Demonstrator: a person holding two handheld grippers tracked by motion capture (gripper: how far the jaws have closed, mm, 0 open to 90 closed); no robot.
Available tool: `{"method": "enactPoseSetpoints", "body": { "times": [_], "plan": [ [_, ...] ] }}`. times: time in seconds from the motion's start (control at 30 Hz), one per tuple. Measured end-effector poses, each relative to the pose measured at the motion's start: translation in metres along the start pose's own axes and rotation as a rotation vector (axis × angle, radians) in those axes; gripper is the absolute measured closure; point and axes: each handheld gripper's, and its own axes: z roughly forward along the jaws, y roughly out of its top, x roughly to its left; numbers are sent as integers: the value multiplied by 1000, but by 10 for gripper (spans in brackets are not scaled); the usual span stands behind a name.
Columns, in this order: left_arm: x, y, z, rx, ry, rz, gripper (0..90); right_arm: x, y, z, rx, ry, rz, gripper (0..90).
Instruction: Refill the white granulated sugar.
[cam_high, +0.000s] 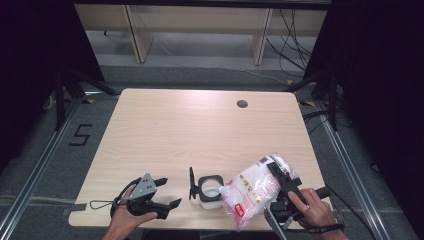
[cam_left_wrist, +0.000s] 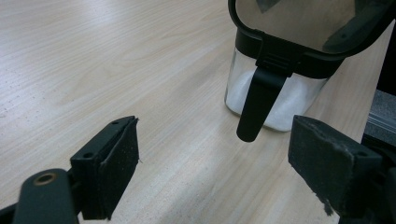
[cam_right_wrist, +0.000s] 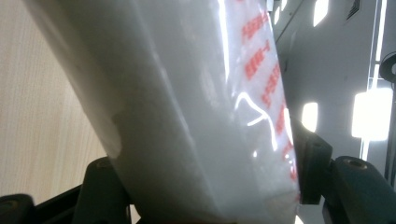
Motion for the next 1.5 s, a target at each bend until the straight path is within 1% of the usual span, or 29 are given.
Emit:
{"method": "enactPoseSetpoints", "body": {
  "times": [0.07,0.1,0.13,0.23,0.33,0.4,0.43,0.47,0.57,0.6,0.73,0.77,0.8,0.83,0.9,0.93,0.97,1.0,1.07,1.1,1.13,1.17,1.2,1.23,1.3,1.33,1.4,1.47,1.5],
  "plan": [
    [0,0,0,-3,-4,0,158,0,1,0,0,2,-12,400],
    [-1,0,0,2,1,3,158,6,1,-1,20,9,50,400],
    [1,0,0,1,-2,15,158,4,2,0,12,15,12,400],
    [0,0,0,-3,-3,-1,158,0,2,0,-5,-2,-8,400],
    [0,0,0,1,2,0,158,2,1,-1,4,9,21,400],
    [0,0,0,-2,-3,-1,158,1,2,0,0,1,-8,400],
    [-1,0,0,2,1,3,158,2,2,-1,11,12,9,400],
    [-1,0,0,1,1,4,158,2,1,0,1,4,0,400],
    [-1,0,0,-11,2,-10,158,3,2,-1,8,8,30,400],
    [0,0,-1,1,2,3,158,3,1,-1,5,9,23,400],
    [-1,0,1,-6,0,-2,158,0,1,0,-6,4,-3,400],
    [-1,0,0,-4,-4,2,158,2,1,-1,5,12,20,400],
    [1,0,-1,9,3,18,158,1,1,-1,2,6,-5,400],
    [0,0,0,-3,-1,-1,158,1,2,0,-4,3,-8,400],
    [0,0,0,-2,-1,-1,158,1,2,-1,-4,8,1,400],
    [-1,0,1,-15,-4,-13,158,1,2,-2,3,15,12,400],
    [1,0,-1,16,10,17,158,2,2,-1,-9,14,29,400],
    [0,0,0,-4,-3,1,158,1,2,-1,-8,23,28,400],
    [-1,0,1,-14,-3,-13,158,0,2,0,-23,8,5,400],
    [0,0,0,0,0,5,158,0,3,-1,-8,10,-4,400],
    [0,0,0,-1,0,3,158,1,3,0,-8,11,-8,400],
    [-1,0,1,-15,-3,-13,158,1,2,0,-14,11,0,400],
    [0,0,0,-1,-1,2,158,1,2,0,-15,9,3,400],
    [0,0,0,-3,-1,0,158,2,2,-1,-3,17,32,400],
    [0,0,0,4,1,8,158,1,2,-1,-9,12,24,400],
    [0,0,0,-1,-2,5,158,0,2,0,-22,2,1,400],
    [0,0,0,-3,-1,-2,158,1,2,0,-10,10,-5,400],
    [-1,0,1,-14,-4,-12,158,1,2,0,-13,17,14,400],
    [0,0,0,-2,-2,1,158,3,2,-2,5,28,41,400]
  ]
}}
